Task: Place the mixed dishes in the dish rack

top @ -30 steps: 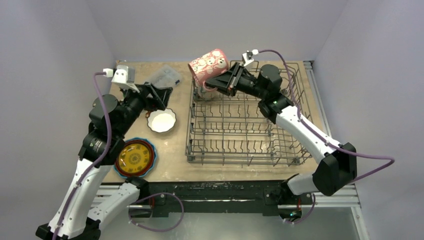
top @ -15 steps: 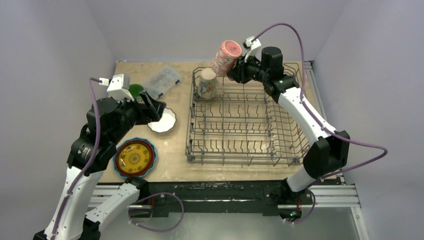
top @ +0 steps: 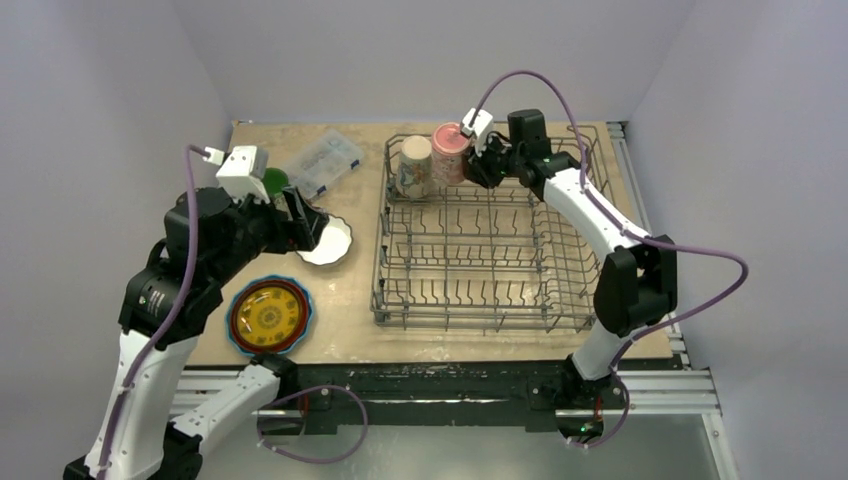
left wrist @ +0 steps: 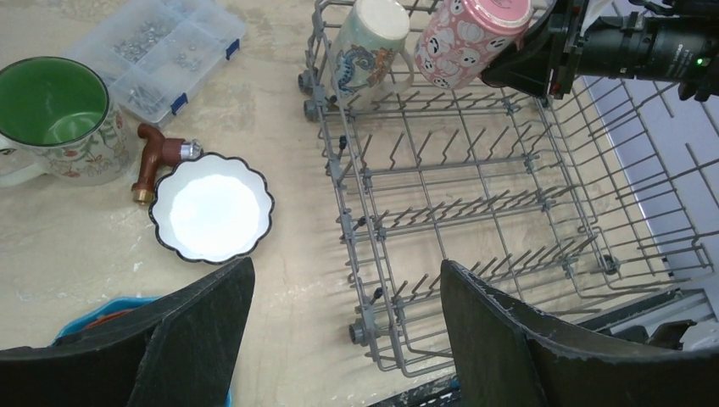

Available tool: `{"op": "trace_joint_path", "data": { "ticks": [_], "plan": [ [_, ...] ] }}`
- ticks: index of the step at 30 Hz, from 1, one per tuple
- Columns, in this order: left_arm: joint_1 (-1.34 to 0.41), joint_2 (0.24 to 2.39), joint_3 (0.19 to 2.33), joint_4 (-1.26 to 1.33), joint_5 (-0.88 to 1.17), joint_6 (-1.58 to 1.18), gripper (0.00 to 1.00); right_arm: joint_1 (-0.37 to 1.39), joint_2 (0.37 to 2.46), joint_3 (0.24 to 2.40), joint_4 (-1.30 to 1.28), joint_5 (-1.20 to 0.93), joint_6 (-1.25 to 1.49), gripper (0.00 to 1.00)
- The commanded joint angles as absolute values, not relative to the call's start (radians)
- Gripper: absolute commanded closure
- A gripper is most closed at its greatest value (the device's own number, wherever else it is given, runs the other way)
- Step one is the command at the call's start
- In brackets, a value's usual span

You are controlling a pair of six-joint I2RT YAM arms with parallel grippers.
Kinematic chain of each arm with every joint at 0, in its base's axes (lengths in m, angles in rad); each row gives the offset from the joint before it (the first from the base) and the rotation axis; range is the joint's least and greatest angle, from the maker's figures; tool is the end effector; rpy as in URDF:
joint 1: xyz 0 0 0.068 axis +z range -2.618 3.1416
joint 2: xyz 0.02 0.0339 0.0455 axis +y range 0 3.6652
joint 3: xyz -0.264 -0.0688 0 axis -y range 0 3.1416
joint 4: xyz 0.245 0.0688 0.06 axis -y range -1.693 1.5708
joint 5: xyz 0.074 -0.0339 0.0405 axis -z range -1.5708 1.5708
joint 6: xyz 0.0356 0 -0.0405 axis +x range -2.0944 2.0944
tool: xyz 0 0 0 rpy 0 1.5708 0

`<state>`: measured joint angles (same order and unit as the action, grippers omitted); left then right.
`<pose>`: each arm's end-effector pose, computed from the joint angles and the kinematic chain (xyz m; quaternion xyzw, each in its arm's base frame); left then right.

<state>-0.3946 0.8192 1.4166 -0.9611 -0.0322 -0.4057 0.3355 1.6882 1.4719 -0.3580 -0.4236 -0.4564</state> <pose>0.1029 -0.0416 0.4548 -0.0137 0.8232 -0.2089 0.5278 0.3658 0.1430 0.3239 -0.4239 0.7536 0.1561 0.4775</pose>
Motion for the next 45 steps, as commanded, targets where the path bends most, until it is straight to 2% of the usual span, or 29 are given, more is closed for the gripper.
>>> {"op": "trace_joint_path", "data": {
  "ticks": [1, 9, 31, 45],
  "plan": [
    [-0.397, 0.882, 1.461, -0.963, 0.026, -0.348, 0.2, 0.323, 1.661, 1.53, -0.27, -0.396, -0.554, 1.0],
    [-0.397, 0.885, 1.462, -0.969, 0.023, -0.31, 0.2, 0.283, 1.668, 1.493, -0.2, -0.354, -0.5, 1.0],
    [-0.397, 0.882, 1.466, -0.98, 0.003, -0.313, 0.2, 0.28, 1.825, 1.551, -0.214, -0.242, -0.541, 1.0],
    [-0.397, 0.897, 1.461, -0.964, 0.009, -0.336, 0.2, 0.318, 1.888, 1.577, -0.186, -0.44, -0.556, 1.0]
  ]
}}
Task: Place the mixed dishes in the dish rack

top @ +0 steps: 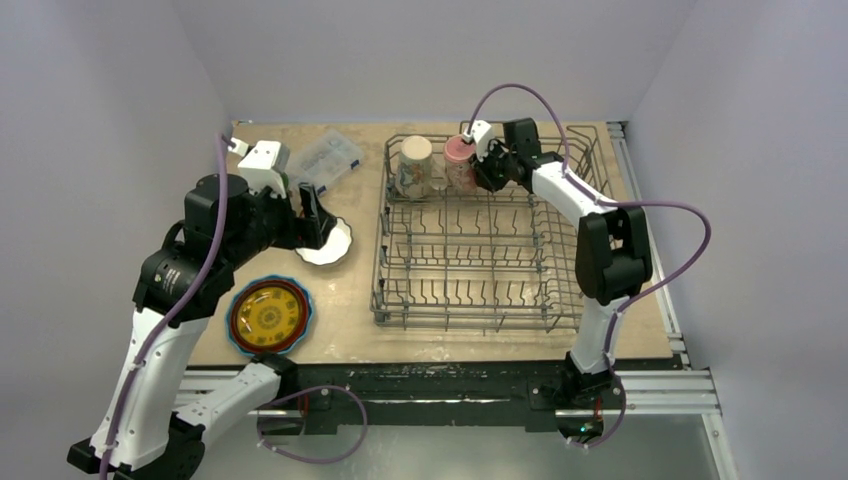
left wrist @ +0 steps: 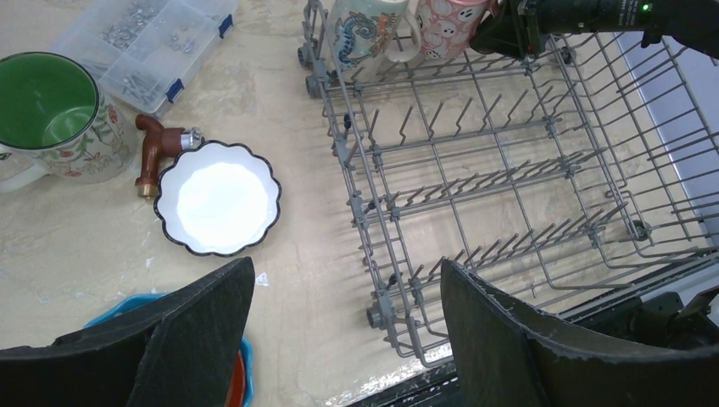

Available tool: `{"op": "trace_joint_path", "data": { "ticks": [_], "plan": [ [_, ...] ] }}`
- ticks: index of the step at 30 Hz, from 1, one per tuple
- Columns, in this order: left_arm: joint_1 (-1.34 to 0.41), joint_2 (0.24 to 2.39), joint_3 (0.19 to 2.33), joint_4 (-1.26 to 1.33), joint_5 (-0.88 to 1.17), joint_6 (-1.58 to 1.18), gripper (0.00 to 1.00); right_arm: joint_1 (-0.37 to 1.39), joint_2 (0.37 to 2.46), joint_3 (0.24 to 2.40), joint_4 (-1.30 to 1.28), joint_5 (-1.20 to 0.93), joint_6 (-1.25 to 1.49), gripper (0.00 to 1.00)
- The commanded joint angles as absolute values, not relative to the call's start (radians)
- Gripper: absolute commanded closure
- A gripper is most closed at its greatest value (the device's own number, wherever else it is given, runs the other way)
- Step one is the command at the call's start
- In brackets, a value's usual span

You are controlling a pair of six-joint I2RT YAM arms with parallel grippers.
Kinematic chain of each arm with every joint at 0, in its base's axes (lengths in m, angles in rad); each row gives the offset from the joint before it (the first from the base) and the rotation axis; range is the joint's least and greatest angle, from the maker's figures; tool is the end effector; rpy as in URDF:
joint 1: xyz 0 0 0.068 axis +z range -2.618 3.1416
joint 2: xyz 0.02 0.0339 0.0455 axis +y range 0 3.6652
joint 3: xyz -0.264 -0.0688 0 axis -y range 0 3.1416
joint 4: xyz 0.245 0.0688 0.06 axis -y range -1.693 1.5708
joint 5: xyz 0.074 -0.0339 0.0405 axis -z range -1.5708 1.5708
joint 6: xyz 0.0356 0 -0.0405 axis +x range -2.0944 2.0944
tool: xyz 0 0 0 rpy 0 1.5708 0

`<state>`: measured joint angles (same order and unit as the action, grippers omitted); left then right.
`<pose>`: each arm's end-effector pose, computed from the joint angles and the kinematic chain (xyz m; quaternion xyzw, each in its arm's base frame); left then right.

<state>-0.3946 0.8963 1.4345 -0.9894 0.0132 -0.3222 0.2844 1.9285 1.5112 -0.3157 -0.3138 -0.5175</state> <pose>0.1229 -0.0517 0.4490 0.0342 0.8467 -0.1915 0.4953 0.4201 0.1343 0.2442 -0.4107 0.8059 0.0951 0.4156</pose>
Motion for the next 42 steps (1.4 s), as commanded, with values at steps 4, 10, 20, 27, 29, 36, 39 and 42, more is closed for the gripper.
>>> {"op": "trace_joint_path", "data": {
  "ticks": [4, 10, 20, 27, 29, 36, 39, 42],
  "plan": [
    [-0.397, 0.9, 1.453, -0.961, 0.009, -0.348, 0.2, 0.324, 1.877, 1.553, -0.176, -0.507, -0.585, 1.0],
    [-0.397, 0.903, 1.442, -0.949, 0.017, -0.363, 0.2, 0.324, 1.883, 1.547, -0.228, -0.645, -0.653, 1.0],
    [-0.397, 0.917, 1.437, -0.946, 0.022, -0.383, 0.2, 0.324, 1.935, 1.537, -0.044, -0.413, -0.408, 0.98],
    [-0.397, 0.924, 1.441, -0.943, 0.032, -0.393, 0.2, 0.331, 1.952, 1.512, -0.005, -0.391, -0.293, 0.67],
    [-0.397, 0.921, 1.438, -0.945, 0.032, -0.4, 0.2, 0.334, 1.949, 1.501, -0.005, -0.369, -0.288, 0.59],
    [-0.397, 0.9, 1.421, -0.943, 0.034, -0.43, 0.2, 0.335, 1.917, 1.489, -0.021, -0.375, -0.258, 0.47],
    [-0.397, 0.889, 1.407, -0.936, 0.033, -0.457, 0.2, 0.335, 1.895, 1.484, -0.032, -0.415, -0.226, 0.46],
    [-0.397, 0.882, 1.399, -0.937, 0.017, -0.488, 0.2, 0.34, 1.861, 1.478, -0.047, -0.425, -0.17, 0.45]
  ]
}}
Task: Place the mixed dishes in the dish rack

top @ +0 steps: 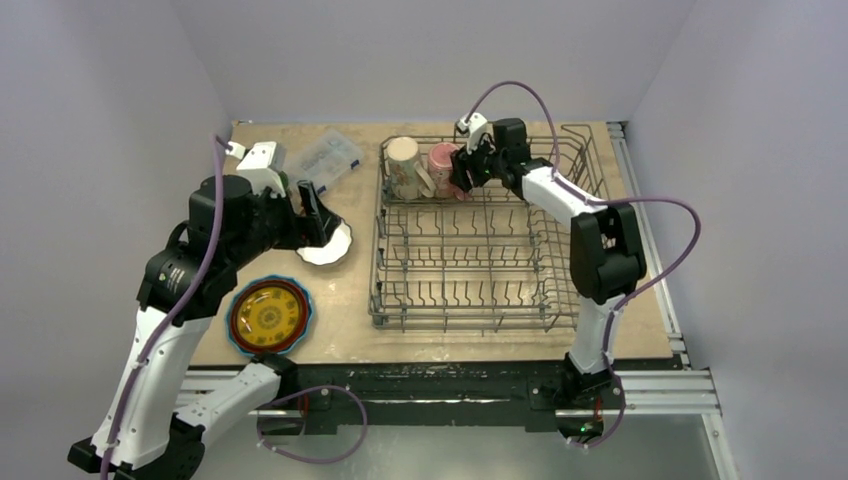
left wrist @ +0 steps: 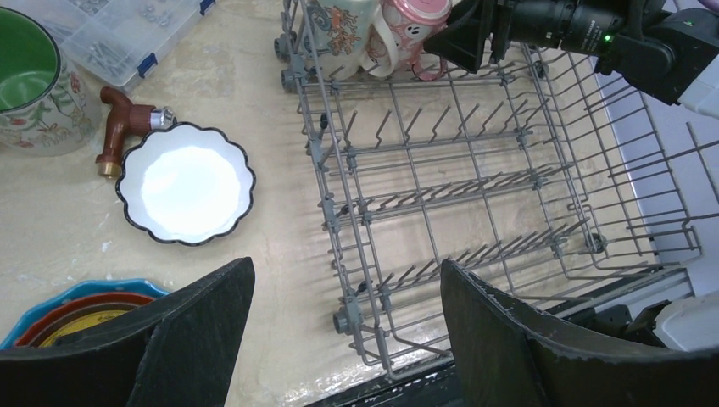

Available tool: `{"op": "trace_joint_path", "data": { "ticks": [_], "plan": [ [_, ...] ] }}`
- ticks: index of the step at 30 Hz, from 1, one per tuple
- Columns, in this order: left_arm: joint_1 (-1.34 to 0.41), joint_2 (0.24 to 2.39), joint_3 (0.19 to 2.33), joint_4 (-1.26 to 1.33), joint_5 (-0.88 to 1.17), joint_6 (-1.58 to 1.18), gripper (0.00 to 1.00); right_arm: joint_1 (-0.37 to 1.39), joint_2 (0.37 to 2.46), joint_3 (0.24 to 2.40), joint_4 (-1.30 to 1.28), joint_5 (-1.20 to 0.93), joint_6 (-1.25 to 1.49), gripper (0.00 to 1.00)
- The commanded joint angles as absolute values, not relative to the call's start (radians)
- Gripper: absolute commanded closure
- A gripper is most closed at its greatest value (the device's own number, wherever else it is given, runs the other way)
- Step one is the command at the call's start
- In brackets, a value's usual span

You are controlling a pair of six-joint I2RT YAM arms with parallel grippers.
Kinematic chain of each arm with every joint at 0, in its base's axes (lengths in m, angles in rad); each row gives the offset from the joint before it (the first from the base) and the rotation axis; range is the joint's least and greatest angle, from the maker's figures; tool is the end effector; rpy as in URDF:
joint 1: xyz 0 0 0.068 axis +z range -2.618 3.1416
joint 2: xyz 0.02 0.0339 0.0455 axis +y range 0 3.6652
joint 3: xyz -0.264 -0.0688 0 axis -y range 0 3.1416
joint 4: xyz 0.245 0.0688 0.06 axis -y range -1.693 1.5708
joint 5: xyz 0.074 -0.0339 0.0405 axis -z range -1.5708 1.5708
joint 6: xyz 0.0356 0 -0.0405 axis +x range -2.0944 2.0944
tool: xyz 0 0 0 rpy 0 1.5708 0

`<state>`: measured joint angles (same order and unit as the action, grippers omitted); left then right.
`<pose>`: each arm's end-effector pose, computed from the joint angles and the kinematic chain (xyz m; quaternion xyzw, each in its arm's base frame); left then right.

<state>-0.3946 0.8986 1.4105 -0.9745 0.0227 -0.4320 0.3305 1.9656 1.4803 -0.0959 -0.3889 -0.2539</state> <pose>0.1270 -0.0538 0.4435 -0.0099 0.8503 -0.2202 0.4780 0.4266 0.1606 0.2373 -0.3366 0.8004 0.1878 0.4591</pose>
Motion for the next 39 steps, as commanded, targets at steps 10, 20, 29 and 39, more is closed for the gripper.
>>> {"op": "trace_joint_path", "data": {
  "ticks": [10, 20, 29, 39],
  "plan": [
    [-0.397, 0.923, 1.376, -1.003, -0.06, -0.715, 0.2, 0.349, 1.716, 1.493, -0.221, -0.423, 0.244, 0.32],
    [-0.397, 0.965, 1.131, -0.758, -0.012, -0.892, 0.21, 0.356, 1.389, 1.377, -0.479, -0.532, 0.252, 0.29],
    [-0.388, 1.31, 1.341, -0.806, -0.238, -0.463, 0.2, 0.354, 1.153, 1.247, -0.513, -0.55, 0.262, 0.05],
    [-0.243, 1.711, 1.686, -1.019, -0.51, -0.252, 0.21, 0.354, 1.137, 1.308, -0.644, -0.409, 0.268, 0.04]
  ]
}}
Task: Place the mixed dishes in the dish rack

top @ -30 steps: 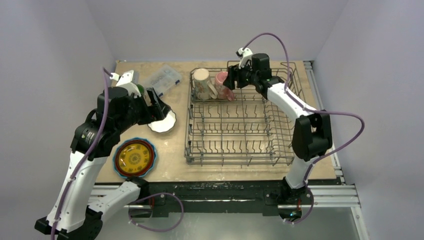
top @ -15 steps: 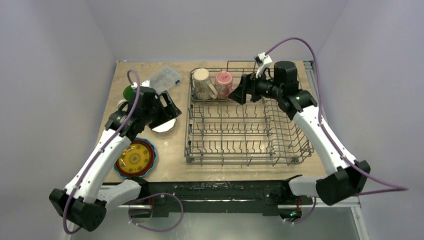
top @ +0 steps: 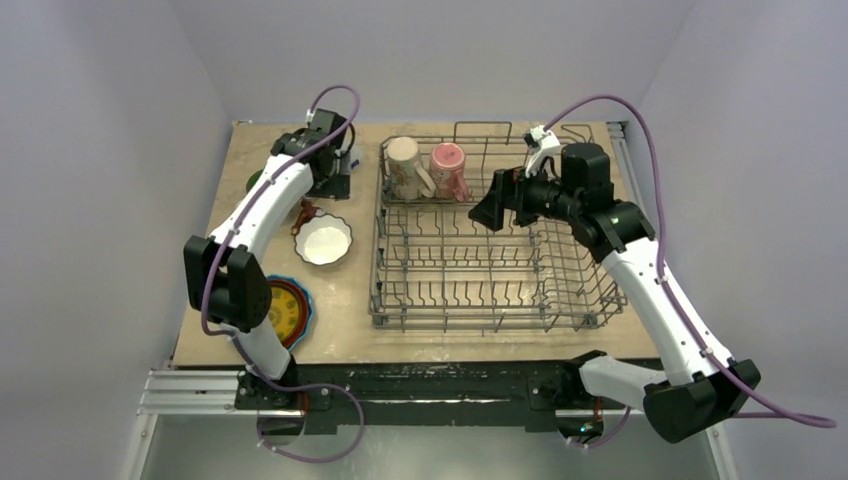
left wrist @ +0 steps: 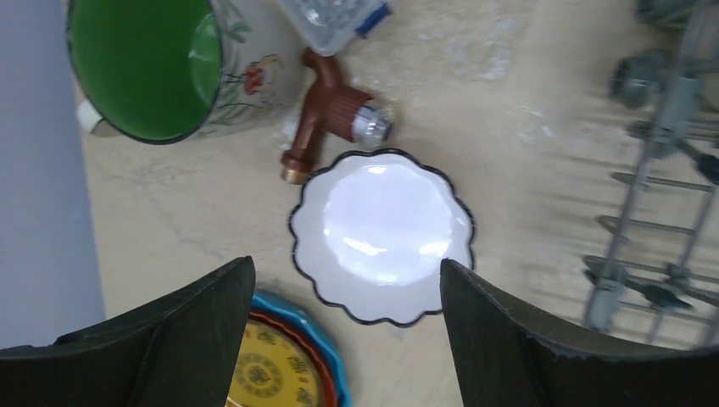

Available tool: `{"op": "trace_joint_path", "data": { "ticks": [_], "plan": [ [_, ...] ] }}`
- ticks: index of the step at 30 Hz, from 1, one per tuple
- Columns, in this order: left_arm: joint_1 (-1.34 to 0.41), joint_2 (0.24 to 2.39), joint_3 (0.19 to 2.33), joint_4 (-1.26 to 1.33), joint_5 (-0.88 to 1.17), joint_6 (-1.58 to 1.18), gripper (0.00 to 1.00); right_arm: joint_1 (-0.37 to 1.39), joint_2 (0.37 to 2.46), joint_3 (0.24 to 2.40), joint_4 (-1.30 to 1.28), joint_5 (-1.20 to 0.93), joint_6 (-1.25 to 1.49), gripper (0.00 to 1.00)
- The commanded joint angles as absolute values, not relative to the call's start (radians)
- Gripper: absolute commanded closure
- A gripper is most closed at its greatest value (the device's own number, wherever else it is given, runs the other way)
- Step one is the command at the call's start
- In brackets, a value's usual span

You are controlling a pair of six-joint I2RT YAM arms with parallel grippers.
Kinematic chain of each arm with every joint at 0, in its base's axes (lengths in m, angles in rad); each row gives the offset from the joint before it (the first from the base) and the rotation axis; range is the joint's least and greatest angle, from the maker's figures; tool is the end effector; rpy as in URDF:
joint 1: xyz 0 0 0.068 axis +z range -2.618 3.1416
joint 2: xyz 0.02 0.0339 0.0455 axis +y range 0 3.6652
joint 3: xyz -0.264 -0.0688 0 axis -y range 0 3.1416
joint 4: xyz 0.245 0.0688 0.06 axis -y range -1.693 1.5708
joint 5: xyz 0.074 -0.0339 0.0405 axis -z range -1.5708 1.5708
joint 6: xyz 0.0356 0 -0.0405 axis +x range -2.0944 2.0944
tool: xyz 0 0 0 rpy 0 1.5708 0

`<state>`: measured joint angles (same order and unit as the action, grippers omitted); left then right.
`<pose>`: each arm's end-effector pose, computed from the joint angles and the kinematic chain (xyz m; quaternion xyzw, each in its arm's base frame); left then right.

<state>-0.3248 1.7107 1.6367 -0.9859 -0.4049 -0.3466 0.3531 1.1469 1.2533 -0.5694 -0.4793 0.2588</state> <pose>0.3435 -0.1009 0.3235 -0.0611 0.9472 0.1021 0.2978 0.2225 0.0995 0.3927 -0.1637 0.8194 0.3464 0.4264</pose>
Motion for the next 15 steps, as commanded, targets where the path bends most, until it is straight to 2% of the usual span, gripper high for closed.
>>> {"op": "trace_joint_path", "data": {
  "ticks": [1, 15],
  "plan": [
    [-0.221, 1.717, 1.686, -0.99, -0.495, -0.248, 0.21, 0.354, 1.141, 1.324, -0.661, -0.4, 0.268, 0.04],
    [-0.071, 1.92, 1.758, -0.885, -0.418, -0.185, 0.22, 0.354, 1.263, 1.455, -0.772, -0.311, 0.258, 0.03]
  ]
}}
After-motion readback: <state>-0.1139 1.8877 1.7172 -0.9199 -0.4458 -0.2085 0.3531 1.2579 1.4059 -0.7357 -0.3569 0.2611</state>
